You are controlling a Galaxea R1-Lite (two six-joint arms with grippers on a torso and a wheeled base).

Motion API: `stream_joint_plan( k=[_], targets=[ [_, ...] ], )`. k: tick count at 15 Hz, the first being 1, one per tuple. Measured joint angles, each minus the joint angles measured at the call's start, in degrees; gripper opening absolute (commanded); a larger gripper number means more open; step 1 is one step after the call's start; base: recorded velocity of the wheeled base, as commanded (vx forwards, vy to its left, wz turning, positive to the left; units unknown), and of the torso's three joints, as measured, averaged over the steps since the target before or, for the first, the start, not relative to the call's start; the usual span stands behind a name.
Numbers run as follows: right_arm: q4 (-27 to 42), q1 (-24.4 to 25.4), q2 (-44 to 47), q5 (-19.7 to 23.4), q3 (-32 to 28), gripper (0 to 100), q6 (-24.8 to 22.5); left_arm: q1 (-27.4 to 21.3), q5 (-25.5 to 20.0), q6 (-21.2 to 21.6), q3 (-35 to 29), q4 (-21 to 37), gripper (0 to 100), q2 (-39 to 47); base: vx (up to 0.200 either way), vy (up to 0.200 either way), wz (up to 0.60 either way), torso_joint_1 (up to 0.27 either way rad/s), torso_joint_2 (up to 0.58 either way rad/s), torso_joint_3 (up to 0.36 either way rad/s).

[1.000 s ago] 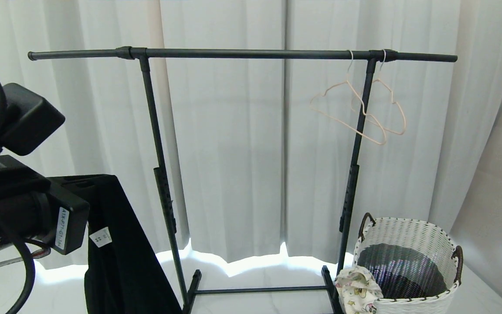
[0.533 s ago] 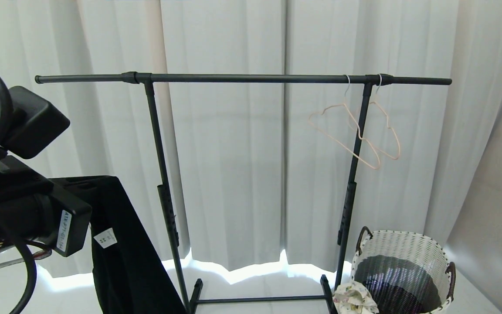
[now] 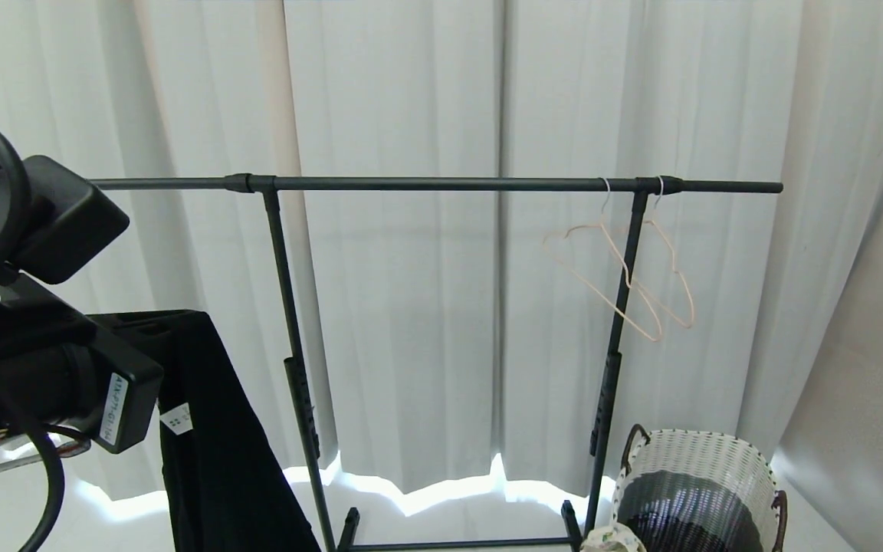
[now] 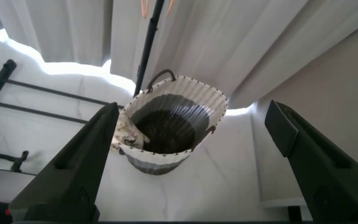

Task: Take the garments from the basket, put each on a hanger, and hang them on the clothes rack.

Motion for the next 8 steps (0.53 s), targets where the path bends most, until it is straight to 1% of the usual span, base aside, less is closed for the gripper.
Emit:
stream_joint_plan(
  k=[4,6,7,8],
  targets=[
    [-0.4,0.0,0.4,-0.2,0.1,100,0.0,0.0,0.0,0.0,0.1,0.0,0,0.0,0.000,0.000,0.00,0.237,-0.52,-0.290],
    [-2.9,0.0,0.8,-0.2,0.6,100,0.0,0.0,0.0,0.0,0.1,0.0,0,0.0,0.000,0.000,0.00,0.244,-0.52,-0.271],
    [-4.0,0.0,0.9,-0.2,1.1,100,0.0,0.0,0.0,0.0,0.1,0.0,0,0.0,0.000,0.000,0.00,0.144,-0.27,-0.149],
    [-7.0,0.0,1.1,-0.2,2.0,100,0.0,0.0,0.0,0.1,0.1,0.0,0,0.0,0.000,0.000,0.00,0.080,-0.16,-0.080]
  ],
)
